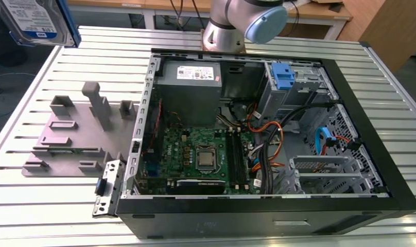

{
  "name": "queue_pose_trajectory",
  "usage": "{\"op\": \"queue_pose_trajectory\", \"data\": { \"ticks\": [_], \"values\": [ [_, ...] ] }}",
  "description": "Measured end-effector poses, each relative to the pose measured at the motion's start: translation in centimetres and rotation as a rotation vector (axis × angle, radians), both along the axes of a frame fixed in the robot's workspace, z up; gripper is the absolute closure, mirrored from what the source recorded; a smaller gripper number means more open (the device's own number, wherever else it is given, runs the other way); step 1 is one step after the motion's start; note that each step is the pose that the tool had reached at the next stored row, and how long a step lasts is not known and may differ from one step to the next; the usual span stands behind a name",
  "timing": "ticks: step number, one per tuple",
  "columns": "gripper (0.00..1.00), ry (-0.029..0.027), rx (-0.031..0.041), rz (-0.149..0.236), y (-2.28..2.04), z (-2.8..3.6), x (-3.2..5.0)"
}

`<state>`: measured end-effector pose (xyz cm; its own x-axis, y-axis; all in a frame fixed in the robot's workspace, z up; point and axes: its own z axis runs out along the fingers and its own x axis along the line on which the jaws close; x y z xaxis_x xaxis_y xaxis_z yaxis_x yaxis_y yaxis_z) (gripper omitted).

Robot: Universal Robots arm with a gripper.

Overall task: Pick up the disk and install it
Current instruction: 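Pick up the disk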

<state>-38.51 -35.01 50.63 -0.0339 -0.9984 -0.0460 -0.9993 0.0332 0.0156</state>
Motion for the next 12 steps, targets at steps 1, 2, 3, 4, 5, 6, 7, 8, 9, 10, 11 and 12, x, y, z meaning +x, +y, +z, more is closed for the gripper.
{"op": "queue_pose_trajectory", "data": {
  "ticks": [1, 2, 3, 4, 5, 6, 7, 8, 9, 10, 11, 12],
  "values": [
    [0.65, 0.0001, 0.0000, 0.000, 0.00, 0.00, 0.17],
    [0.65, 0.0000, 0.0000, 0.000, 0.00, 0.00, 0.34],
    [0.65, 0.0000, 0.0000, 0.000, 0.00, 0.00, 0.52],
    [0.65, 0.0001, -0.0001, 0.000, 0.00, 0.00, 0.74],
    [0.65, 0.0000, -0.0001, 0.000, 0.00, 0.00, 0.94],
    [0.65, -0.0001, 0.0000, 0.000, 0.00, 0.00, 1.14],
    [0.65, 0.0000, -0.0001, 0.000, 0.00, 0.00, 1.34],
    [0.65, 0.0001, -0.0001, 0.000, 0.00, 0.00, 1.53],
    [0.65, 0.0001, -0.0001, 0.000, 0.00, 0.00, 1.72],
    [0.65, 0.0001, 0.0000, 0.000, 0.00, 0.00, 1.92],
    [0.65, 0.0001, 0.0000, 0.000, 0.00, 0.00, 2.13],
    [0.65, 0.0000, 0.0000, 0.000, 0.00, 0.00, 2.33]
  ]
}}
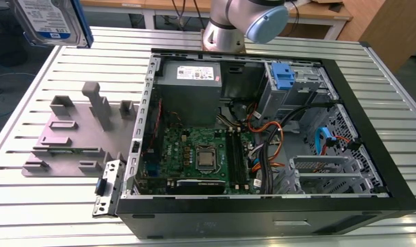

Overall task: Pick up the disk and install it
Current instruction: 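Pick up the disk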

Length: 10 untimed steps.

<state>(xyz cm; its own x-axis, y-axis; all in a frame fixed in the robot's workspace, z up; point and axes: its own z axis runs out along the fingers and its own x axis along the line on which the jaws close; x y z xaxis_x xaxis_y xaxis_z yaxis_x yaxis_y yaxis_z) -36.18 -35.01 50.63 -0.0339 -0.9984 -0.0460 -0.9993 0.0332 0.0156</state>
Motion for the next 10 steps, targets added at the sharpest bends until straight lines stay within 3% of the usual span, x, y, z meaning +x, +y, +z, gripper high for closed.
{"op": "queue_pose_trajectory", "data": {
  "ticks": [10],
  "values": [
    [0.65, 0.0001, 0.0000, 0.000, 0.00, 0.00, 2.09]
  ]
}}
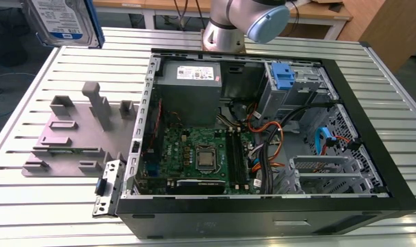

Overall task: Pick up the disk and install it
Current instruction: 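Pick up the disk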

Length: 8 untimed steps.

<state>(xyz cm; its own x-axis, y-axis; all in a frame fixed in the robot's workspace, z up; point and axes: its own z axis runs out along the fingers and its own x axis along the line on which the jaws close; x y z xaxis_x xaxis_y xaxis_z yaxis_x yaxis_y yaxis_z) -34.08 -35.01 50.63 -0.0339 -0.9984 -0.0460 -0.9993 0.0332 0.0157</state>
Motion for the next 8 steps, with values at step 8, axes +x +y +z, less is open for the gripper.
{"op": "queue_pose_trajectory", "data": {
  "ticks": [8],
  "values": [
    [0.65, -0.0001, 0.0000, 0.000, 0.00, 0.00, 1.75]
  ]
}}
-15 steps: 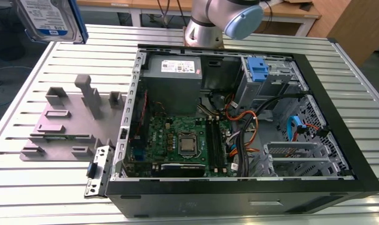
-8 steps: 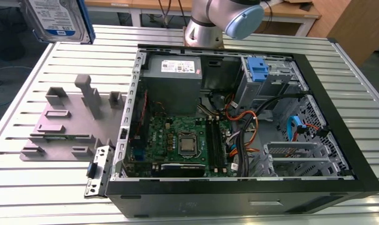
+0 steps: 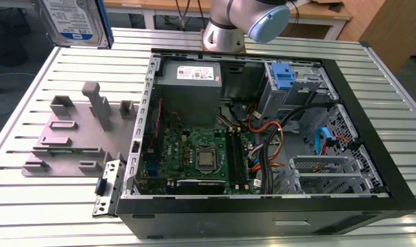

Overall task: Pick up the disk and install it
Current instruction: 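Pick up the disk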

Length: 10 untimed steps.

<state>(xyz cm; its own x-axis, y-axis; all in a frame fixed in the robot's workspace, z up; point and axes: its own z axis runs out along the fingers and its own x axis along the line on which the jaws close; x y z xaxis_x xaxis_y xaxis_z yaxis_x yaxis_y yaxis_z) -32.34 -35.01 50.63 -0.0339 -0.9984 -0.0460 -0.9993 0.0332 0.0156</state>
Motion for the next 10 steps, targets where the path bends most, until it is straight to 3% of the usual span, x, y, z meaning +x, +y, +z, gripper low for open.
{"op": "queue_pose_trajectory", "data": {
  "ticks": [10],
  "values": [
    [0.65, 0.0000, 0.0000, 0.000, 0.00, 0.00, 2.17]
  ]
}}
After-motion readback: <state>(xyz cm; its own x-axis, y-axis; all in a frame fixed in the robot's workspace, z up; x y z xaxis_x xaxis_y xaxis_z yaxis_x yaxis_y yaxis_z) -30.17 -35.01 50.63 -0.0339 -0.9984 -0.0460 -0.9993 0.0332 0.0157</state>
